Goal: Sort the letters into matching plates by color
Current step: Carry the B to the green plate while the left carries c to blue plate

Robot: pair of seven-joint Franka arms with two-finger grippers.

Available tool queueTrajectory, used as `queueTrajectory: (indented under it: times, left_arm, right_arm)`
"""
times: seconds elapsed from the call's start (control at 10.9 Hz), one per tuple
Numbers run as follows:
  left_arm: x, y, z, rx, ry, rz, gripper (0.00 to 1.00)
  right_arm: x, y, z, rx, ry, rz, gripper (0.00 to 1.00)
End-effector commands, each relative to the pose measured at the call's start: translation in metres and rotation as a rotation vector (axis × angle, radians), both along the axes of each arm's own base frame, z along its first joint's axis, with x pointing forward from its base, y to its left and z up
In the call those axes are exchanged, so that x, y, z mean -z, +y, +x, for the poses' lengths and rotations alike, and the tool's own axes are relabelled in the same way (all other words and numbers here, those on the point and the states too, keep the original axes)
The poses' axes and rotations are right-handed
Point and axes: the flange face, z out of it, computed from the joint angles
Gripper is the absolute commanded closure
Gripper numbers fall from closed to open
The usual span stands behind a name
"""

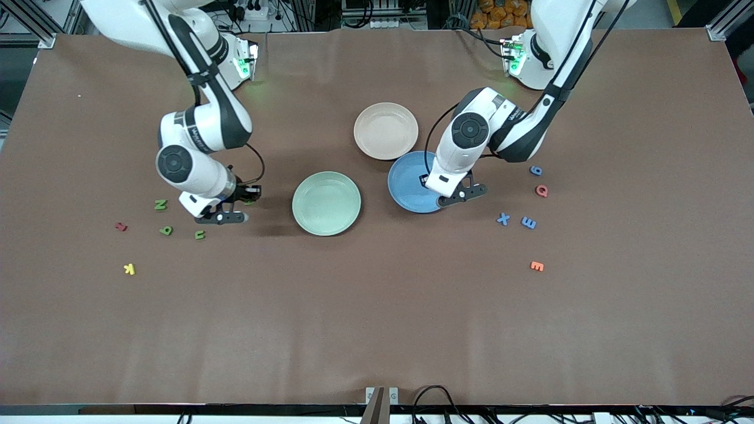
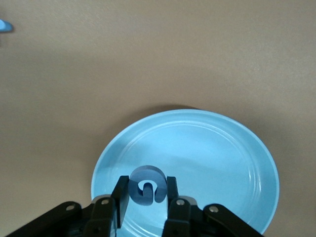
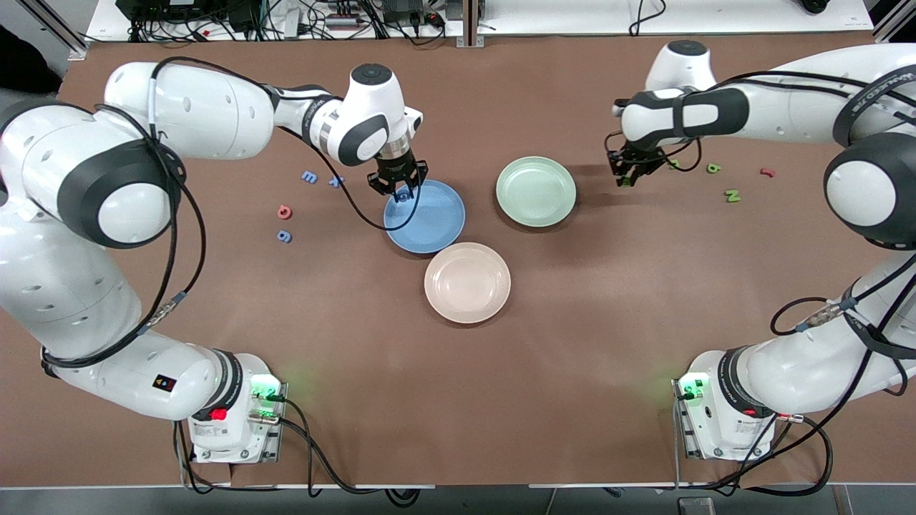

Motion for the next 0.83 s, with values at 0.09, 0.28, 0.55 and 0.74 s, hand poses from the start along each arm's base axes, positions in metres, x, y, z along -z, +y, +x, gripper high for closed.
queueTrajectory:
  times: [0.09,0.28,0.55,0.74]
  left_arm:
    - [0.009,-0.016,0.007,-0.045,-0.009,-0.015,1.0]
    - [0.014,-0.017,0.009,-0.054,-0.002,-0.015,0.89]
    - [0.013,-0.018,0.009,-0.057,-0.004,-0.014,0.0]
    - [0.013,-0.017,0.01,-0.057,-0.004,-0.015,0.0]
  right_arm:
    - [-0.007,0.07,-0.02,0.031,-0.006,-0.03,0.85]
    - [-0.013,0.104,-0.027,0.07,-0.021,-0.037,0.86]
    - [-0.012,0.144,-0.025,0.127,-0.03,-0.027,0.87]
    - [-0.009,0.156,-0.02,0.142,-0.039,-0.024,0.87]
